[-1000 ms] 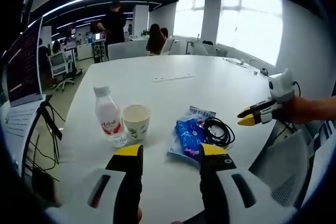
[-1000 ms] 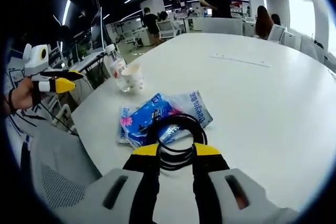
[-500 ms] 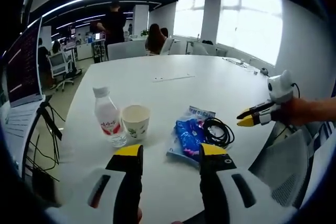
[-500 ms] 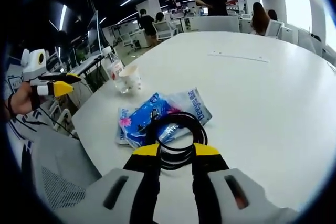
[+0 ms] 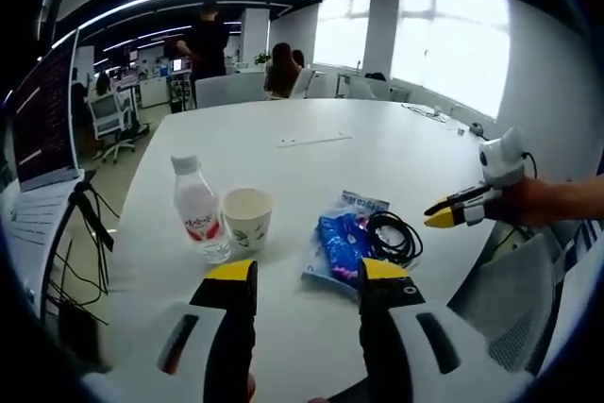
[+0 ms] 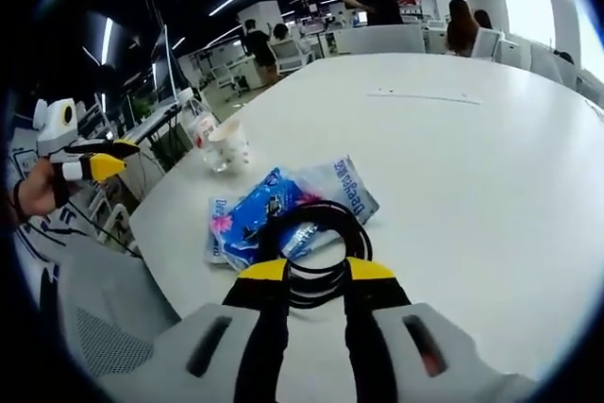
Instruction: Arrange the tabletop items into an orderly group along one side of the table until the central work area is clear of visible clutter.
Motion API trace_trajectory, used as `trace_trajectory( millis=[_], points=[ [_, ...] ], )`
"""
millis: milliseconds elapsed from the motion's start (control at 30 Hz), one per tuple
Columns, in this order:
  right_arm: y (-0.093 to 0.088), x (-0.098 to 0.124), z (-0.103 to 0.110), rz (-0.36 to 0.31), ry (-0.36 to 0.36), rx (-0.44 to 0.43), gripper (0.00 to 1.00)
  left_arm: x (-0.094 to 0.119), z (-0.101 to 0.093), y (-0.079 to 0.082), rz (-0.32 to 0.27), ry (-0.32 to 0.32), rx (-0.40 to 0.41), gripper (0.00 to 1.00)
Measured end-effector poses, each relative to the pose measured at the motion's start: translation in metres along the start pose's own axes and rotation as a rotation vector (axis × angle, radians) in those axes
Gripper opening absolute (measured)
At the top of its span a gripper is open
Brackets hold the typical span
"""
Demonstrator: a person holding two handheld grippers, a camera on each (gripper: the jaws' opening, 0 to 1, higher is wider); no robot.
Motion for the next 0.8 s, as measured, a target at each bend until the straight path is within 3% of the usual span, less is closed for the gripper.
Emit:
trace_trajectory(
  millis=[300,800],
  points=[
    [0.006,-0.012,-0.010,0.051,-0.004,0.011,0.28,0.002,0.001,0.001,-0.002,0.004,0.003,0.42],
    [0.021,-0.045,-0.032,0.111,-0.020,-0.033,0.28,0.012,0.003,0.003,-0.015,0.026,0.015,0.42]
  ],
)
Point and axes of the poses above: the point that each gripper's makers call its tool centre point, and the gripper's own axes: x roughly backward along the fingers, z roughly to its left, y roughly out of its top, the point moved 8 cm from there along x, roughly backward along the fingers, and after that the axes turned 11 degrees about z, right-handed, at the moved point
